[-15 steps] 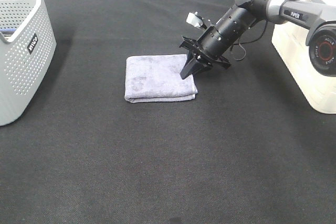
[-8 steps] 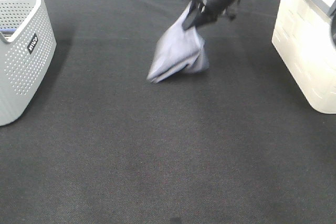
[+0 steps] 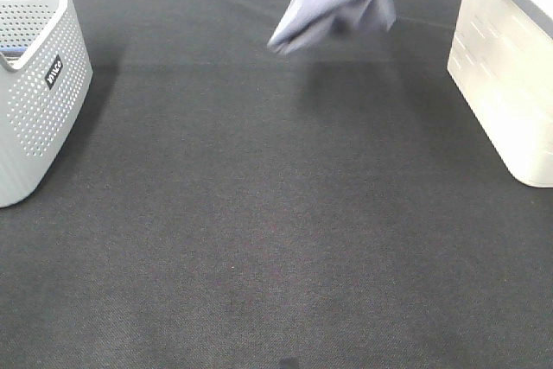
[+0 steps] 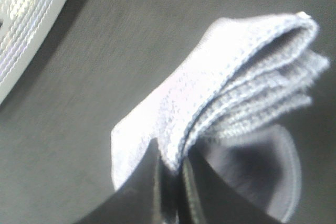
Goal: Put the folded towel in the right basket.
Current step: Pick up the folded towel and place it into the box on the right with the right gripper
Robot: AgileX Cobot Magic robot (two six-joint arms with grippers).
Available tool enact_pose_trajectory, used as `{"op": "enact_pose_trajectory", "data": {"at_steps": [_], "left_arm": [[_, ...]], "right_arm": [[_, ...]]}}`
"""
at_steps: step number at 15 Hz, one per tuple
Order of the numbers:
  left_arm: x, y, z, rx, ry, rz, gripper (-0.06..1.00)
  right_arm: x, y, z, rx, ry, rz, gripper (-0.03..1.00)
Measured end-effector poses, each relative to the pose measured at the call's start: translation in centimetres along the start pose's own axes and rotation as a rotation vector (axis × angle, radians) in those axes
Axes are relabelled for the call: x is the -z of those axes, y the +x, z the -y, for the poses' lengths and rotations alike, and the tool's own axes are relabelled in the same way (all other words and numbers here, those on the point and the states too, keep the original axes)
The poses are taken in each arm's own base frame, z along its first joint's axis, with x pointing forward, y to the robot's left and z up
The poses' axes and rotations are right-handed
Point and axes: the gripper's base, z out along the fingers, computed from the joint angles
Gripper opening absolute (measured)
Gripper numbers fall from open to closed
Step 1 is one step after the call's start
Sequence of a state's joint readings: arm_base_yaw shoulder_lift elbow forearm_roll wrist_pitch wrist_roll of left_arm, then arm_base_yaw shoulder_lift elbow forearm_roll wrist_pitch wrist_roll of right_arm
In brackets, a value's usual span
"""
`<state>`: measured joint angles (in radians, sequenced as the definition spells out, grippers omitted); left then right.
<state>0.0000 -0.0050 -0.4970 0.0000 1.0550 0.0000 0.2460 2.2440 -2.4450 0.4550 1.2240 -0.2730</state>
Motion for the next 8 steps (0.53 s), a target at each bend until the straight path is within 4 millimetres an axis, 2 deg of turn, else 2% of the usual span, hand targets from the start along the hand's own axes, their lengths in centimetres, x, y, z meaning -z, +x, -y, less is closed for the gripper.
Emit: {"op": "enact_pose_trajectory", "data": {"at_steps": [2, 3, 6, 8], "left_arm": [[0.0, 0.0, 0.0, 0.0, 0.0, 0.0, 0.97], [0.0, 0.0, 0.0, 0.0, 0.0, 0.0, 0.97], [0.0, 0.0, 0.0, 0.0, 0.0, 0.0, 0.97], [0.0, 0.0, 0.0, 0.0, 0.0, 0.0, 0.97]], "right_arm": [[3.7, -0.7, 0.7, -0.012, 0.038, 0.064, 0.04], [6.5, -0.9, 2.1, -0.037, 0.082, 0.11, 0.04], [13.0, -0.6, 5.6, -0.118, 0.197, 0.209, 0.04], [17.7, 0.0, 7.1, -0.171, 0.27, 0.283, 0.04]]}}
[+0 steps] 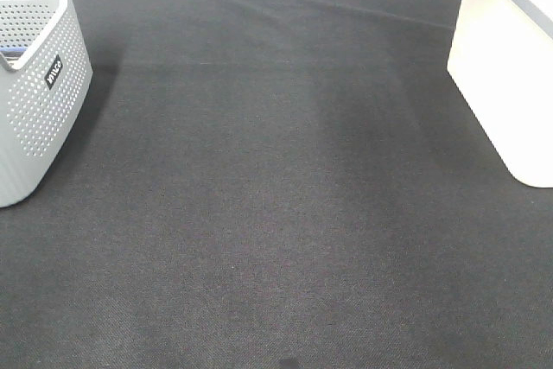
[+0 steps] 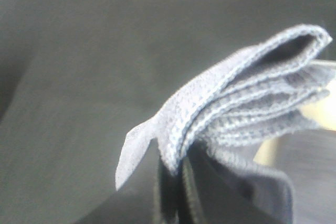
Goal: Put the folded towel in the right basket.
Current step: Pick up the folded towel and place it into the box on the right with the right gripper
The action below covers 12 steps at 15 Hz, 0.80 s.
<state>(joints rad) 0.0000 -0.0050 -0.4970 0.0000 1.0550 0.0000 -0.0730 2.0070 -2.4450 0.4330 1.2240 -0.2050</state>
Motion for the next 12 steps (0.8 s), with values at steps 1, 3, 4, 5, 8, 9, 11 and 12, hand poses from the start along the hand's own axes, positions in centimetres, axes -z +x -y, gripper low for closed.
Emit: {"op": "enact_pose_trajectory", "data": {"at_steps": [1, 3, 4, 5, 8, 9, 11, 12], "left_arm": [[0.0, 0.0, 0.0, 0.0, 0.0, 0.0, 0.97], [0.0, 0.0, 0.0, 0.0, 0.0, 0.0, 0.97], [0.0, 0.0, 0.0, 0.0, 0.0, 0.0, 0.97], [0.0, 0.0, 0.0, 0.0, 0.0, 0.0, 0.97], [0.0, 0.0, 0.0, 0.0, 0.0, 0.0, 0.97], [0.0, 0.0, 0.0, 0.0, 0.0, 0.0, 0.97], [0.0, 0.0, 0.0, 0.0, 0.0, 0.0, 0.97], [0.0, 0.0, 0.0, 0.0, 0.0, 0.0, 0.97]], "right_arm": [[2.6, -0.4, 1.9, -0.042, 0.056, 0.043, 0.04], [3.6, -0.4, 3.1, -0.06, 0.097, 0.057, 0.04], [3.8, -0.2, 4.2, -0.084, 0.13, 0.052, 0.04], [3.3, 0.7, 5.6, -0.105, 0.175, 0.007, 0.04], [0.2, 3.3, 7.7, -0.144, 0.217, -0.134, 0.04], [-1.0, 4.3, 8.3, -0.16, 0.218, -0.18, 0.04], [-3.9, 6.5, 9.9, -0.188, 0.232, -0.28, 0.04], [-5.6, 7.9, 10.9, -0.199, 0.246, -0.343, 0.04]]}}
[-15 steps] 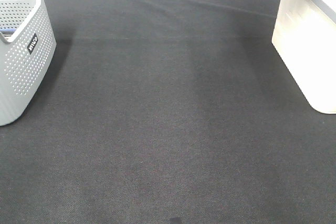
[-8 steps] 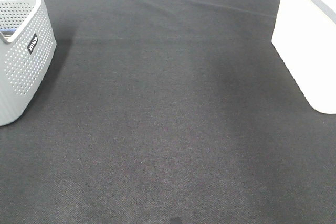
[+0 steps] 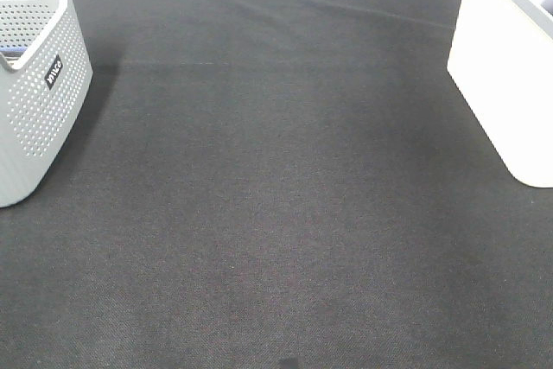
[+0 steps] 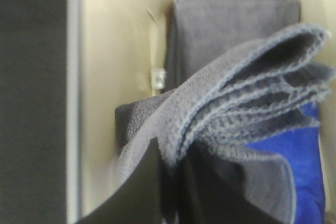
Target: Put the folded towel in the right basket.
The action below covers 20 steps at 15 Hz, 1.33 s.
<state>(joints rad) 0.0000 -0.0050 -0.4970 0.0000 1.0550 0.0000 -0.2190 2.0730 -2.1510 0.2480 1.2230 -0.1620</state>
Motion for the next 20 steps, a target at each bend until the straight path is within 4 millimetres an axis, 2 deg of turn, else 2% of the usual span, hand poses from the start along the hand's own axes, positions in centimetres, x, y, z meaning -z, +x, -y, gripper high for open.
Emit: {"op": "enact_pose_trajectory", "data": {"at_steps": [2, 3, 4, 7, 8, 9, 11, 12, 16, 18, 20], "left_arm": [[0.0, 0.0, 0.0, 0.0, 0.0, 0.0, 0.97], [0.0, 0.0, 0.0, 0.0, 0.0, 0.0, 0.97], [0.0, 0.0, 0.0, 0.0, 0.0, 0.0, 0.97], [0.0, 0.0, 0.0, 0.0, 0.0, 0.0, 0.97], [0.0, 0.0, 0.0, 0.0, 0.0, 0.0, 0.97], [0.0, 0.0, 0.0, 0.0, 0.0, 0.0, 0.97], [0.0, 0.0, 0.0, 0.0, 0.0, 0.0, 0.97], [0.0, 0.0, 0.0, 0.0, 0.0, 0.0, 0.97], [0.0, 0.0, 0.0, 0.0, 0.0, 0.0, 0.97], [0.0, 0.0, 0.0, 0.0, 0.0, 0.0, 0.97], [0.0, 0.0, 0.0, 0.0, 0.0, 0.0, 0.97]], "right_arm": [[-2.0, 0.4, 0.6, -0.013, 0.014, -0.046, 0.06], [-2.5, 0.5, 0.7, -0.03, 0.016, -0.058, 0.11], [-2.9, 0.6, 0.8, -0.037, 0.016, -0.066, 0.2], [-3.0, 0.6, 0.9, -0.072, 0.017, -0.068, 0.57], [-3.0, 0.6, 0.8, -0.084, 0.016, -0.068, 0.65], [-2.9, 0.6, 0.7, -0.086, 0.012, -0.064, 0.68], [-0.6, 0.2, 0.1, -0.082, 0.0, -0.016, 0.7], [-0.6, 0.2, 0.1, -0.082, 0.0, -0.016, 0.7], [5.5, 0.2, -1.7, -0.069, -0.037, 0.099, 0.7], [7.5, 1.1, -2.4, -0.067, -0.057, 0.111, 0.7], [9.1, 3.3, -3.0, -0.059, -0.06, 0.084, 0.7]]}}
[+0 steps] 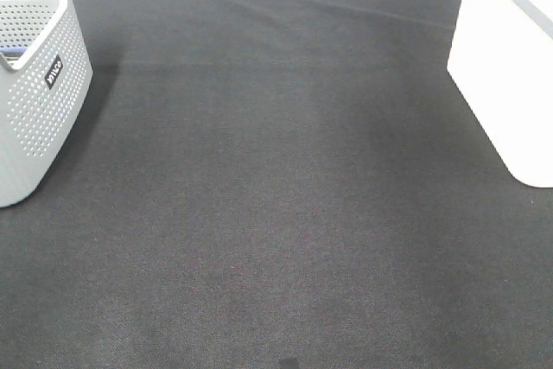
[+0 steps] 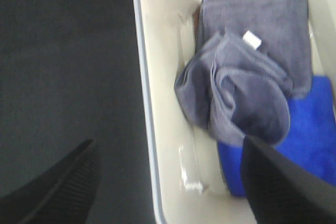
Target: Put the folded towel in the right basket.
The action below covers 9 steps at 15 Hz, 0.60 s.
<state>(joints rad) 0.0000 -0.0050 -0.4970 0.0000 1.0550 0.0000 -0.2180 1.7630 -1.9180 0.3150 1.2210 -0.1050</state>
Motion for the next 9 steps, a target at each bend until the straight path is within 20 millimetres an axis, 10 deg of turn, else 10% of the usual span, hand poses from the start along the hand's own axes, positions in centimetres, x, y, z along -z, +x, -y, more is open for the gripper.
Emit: {"op": "enact_pose_trajectory", "data": {"at_steps": [9], "left_arm": [[0.0, 0.0, 0.0, 0.0, 0.0, 0.0, 0.97]], "right_arm": [[3.1, 12.4, -0.9, -0.019, -0.002, -0.191, 0.7]]}}
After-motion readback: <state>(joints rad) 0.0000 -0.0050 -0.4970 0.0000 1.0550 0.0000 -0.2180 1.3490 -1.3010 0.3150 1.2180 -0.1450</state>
